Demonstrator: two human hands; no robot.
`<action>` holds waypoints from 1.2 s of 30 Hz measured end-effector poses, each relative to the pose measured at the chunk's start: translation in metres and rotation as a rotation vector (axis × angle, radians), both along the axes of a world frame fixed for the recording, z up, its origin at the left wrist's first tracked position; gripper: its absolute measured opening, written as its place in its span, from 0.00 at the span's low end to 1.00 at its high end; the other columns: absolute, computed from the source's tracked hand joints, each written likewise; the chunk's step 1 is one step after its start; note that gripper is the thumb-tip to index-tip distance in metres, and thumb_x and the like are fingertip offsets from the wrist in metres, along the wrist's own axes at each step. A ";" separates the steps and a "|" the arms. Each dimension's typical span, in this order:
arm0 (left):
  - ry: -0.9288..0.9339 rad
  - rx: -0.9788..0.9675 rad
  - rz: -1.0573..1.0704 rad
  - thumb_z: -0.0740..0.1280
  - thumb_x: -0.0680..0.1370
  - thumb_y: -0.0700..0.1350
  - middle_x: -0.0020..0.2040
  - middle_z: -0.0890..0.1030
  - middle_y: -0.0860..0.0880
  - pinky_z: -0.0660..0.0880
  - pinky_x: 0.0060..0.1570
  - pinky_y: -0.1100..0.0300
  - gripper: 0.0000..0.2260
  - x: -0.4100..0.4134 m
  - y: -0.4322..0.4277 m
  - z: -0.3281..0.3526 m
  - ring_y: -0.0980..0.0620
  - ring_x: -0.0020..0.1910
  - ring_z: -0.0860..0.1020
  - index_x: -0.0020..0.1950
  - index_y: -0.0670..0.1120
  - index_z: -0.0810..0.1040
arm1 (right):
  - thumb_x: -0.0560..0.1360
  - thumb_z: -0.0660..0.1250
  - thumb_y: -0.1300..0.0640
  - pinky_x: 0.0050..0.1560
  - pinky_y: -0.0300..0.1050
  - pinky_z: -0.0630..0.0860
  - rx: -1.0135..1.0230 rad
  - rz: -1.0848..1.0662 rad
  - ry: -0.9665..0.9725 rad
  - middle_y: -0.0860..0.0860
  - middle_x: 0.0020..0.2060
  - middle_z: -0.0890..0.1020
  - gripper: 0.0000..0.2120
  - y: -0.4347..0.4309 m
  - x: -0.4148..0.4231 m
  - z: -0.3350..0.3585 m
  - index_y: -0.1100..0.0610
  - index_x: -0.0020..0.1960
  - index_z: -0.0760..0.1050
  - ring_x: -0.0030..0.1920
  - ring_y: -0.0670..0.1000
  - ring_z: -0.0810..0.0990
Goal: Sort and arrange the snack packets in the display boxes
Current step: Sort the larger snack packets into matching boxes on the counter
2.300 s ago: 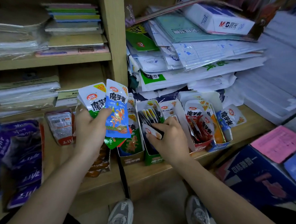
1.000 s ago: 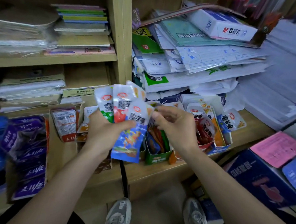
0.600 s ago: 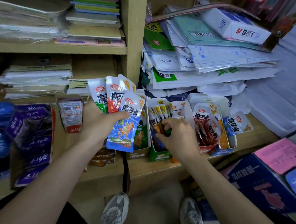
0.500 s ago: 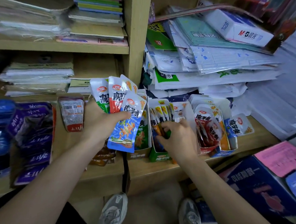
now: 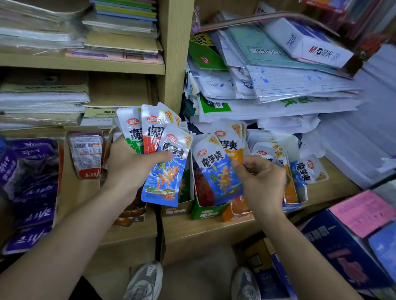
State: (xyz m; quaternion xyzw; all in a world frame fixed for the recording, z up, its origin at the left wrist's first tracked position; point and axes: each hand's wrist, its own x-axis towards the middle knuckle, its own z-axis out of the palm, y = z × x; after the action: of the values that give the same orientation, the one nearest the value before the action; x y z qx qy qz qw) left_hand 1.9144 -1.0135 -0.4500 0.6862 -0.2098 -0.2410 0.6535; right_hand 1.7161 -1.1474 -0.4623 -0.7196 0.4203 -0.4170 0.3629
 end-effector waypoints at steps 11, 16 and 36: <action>0.145 -0.102 -0.044 0.77 0.71 0.34 0.46 0.88 0.50 0.80 0.44 0.54 0.12 -0.032 -0.012 -0.003 0.49 0.45 0.86 0.52 0.44 0.84 | 0.76 0.71 0.64 0.39 0.46 0.82 0.611 0.132 -0.530 0.53 0.34 0.84 0.07 -0.005 0.003 0.010 0.61 0.39 0.78 0.37 0.51 0.84; 0.421 -0.227 0.005 0.72 0.76 0.38 0.48 0.87 0.45 0.81 0.43 0.49 0.10 -0.053 -0.016 -0.002 0.44 0.46 0.86 0.57 0.45 0.82 | 0.75 0.75 0.60 0.41 0.60 0.81 0.443 0.107 -0.314 0.62 0.37 0.85 0.08 0.011 0.017 -0.006 0.62 0.39 0.81 0.38 0.58 0.82; 0.319 -0.107 0.178 0.80 0.70 0.41 0.45 0.87 0.43 0.83 0.37 0.47 0.13 -0.010 -0.002 -0.002 0.43 0.40 0.87 0.51 0.42 0.81 | 0.76 0.73 0.62 0.36 0.36 0.80 0.043 0.222 0.025 0.50 0.39 0.85 0.09 -0.002 0.005 0.009 0.57 0.55 0.84 0.34 0.44 0.83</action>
State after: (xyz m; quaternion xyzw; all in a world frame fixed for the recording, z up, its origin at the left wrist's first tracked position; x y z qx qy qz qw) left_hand 1.9040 -1.0153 -0.4520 0.6194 -0.0545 -0.2763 0.7329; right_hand 1.7213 -1.1489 -0.4531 -0.7589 0.3513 -0.3559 0.4170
